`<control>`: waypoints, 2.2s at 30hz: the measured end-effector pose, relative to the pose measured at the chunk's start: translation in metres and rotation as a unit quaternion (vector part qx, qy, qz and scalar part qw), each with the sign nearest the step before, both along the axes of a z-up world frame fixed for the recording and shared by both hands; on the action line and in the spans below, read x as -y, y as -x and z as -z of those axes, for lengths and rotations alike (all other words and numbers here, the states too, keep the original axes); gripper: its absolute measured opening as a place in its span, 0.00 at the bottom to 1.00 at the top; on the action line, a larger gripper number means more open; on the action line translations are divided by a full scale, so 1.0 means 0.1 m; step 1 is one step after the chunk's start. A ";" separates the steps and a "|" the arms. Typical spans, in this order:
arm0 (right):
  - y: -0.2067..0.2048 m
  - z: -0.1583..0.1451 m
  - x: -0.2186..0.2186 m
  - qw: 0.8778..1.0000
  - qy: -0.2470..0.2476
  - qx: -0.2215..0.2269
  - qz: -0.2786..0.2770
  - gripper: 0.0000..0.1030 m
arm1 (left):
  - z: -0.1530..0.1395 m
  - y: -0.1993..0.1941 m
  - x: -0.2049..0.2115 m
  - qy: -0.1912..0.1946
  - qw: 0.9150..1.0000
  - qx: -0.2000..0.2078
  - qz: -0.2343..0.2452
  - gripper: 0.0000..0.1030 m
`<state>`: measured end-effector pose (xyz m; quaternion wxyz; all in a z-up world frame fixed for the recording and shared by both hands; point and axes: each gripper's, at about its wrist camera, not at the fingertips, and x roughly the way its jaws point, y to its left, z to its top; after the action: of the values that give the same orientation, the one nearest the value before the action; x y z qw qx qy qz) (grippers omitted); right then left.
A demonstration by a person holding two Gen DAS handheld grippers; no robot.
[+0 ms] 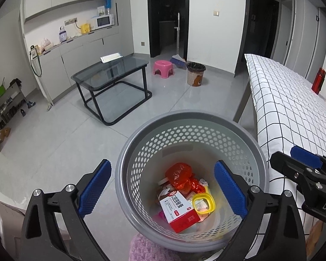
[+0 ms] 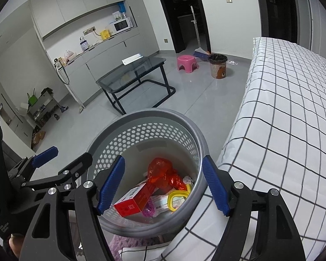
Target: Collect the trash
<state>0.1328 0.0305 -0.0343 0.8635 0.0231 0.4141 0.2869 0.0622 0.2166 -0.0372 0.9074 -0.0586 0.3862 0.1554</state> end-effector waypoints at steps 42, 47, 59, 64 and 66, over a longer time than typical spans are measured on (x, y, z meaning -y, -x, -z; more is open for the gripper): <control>0.22 -0.11 0.18 1.000 0.001 0.029 0.009 0.71 | -0.07 0.19 0.09 -0.008 1.000 0.007 -0.006 0.94; 0.22 -0.11 0.18 1.000 0.001 0.029 0.009 0.71 | -0.07 0.18 0.09 -0.006 1.000 0.005 -0.008 0.94; 0.22 -0.11 0.18 1.000 0.001 0.029 0.009 0.71 | -0.08 0.19 0.09 -0.008 1.000 0.005 -0.010 0.94; 0.22 -0.11 0.19 1.000 0.002 0.029 0.009 0.71 | -0.07 0.18 0.09 -0.007 1.000 0.005 -0.010 0.94; 0.22 -0.10 0.19 1.000 0.001 0.028 0.009 0.71 | -0.07 0.18 0.09 -0.007 1.000 0.005 -0.010 0.94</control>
<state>0.1106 0.0119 -0.0238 0.8774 0.0176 0.3895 0.2795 0.0441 0.2076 -0.0299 0.9080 -0.0565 0.3802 0.1665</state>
